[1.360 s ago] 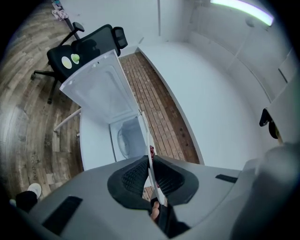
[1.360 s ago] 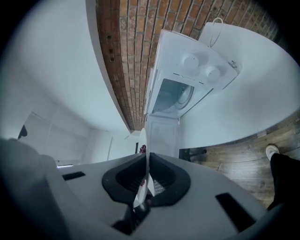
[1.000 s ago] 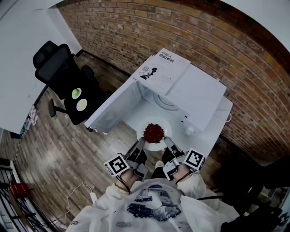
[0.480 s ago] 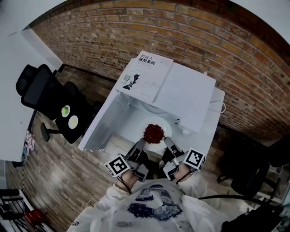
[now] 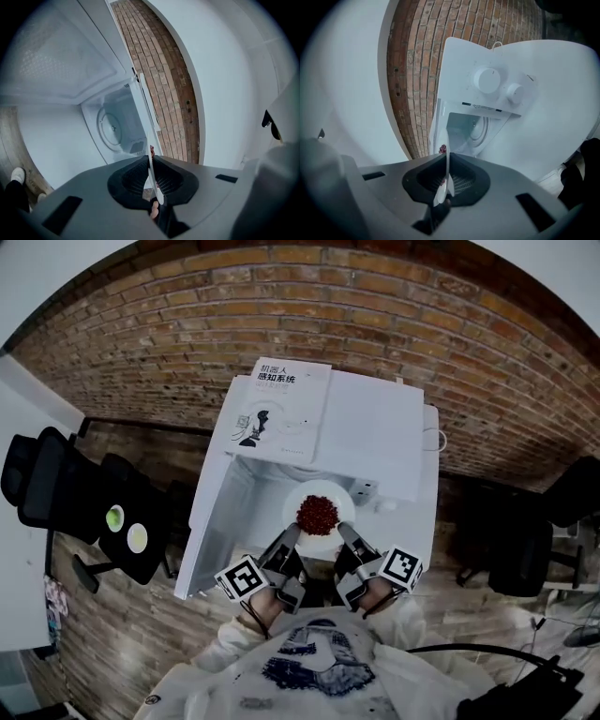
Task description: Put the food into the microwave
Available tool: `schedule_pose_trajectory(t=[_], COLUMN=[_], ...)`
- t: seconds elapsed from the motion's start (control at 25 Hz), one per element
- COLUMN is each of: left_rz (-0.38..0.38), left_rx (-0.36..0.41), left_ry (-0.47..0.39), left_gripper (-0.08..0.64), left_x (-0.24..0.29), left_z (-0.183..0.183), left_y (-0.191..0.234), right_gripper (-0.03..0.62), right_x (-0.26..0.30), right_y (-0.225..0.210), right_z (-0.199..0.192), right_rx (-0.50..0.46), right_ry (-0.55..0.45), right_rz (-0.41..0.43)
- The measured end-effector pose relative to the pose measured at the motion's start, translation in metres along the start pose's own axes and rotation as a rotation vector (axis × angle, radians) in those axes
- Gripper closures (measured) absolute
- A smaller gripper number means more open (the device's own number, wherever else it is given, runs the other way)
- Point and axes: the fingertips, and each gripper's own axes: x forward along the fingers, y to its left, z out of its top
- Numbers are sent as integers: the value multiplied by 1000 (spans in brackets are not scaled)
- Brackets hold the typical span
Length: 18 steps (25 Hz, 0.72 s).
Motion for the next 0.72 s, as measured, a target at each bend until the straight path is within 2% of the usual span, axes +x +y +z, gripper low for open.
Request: schedule_pose_trajectory(t=[0.08, 0.24, 0.32, 0.48, 0.64, 0.72], left_rz=[39, 59, 61, 6, 11, 49], left_rx=[67, 151, 149, 50, 51, 111], left_ry=[50, 116, 133, 134, 149, 162], left_gripper=[522, 522, 522, 522, 522, 523], left_x=[-3, -3, -2, 6, 12, 14], left_z=[8, 22, 25, 26, 30, 35], left_y=[10, 22, 28, 27, 36, 47], right_gripper=[566, 566, 566, 566, 566, 566], right_x=[2, 9, 11, 18, 22, 26], right_y=[-1, -2, -6, -14, -23, -29], right_z=[-4, -8, -10, -10, -7, -5], right_rx=[11, 25, 23, 20, 33, 32], right_ry=[-35, -85, -98, -113, -126, -126], right_rz=[-9, -23, -37, -57, -74, -84])
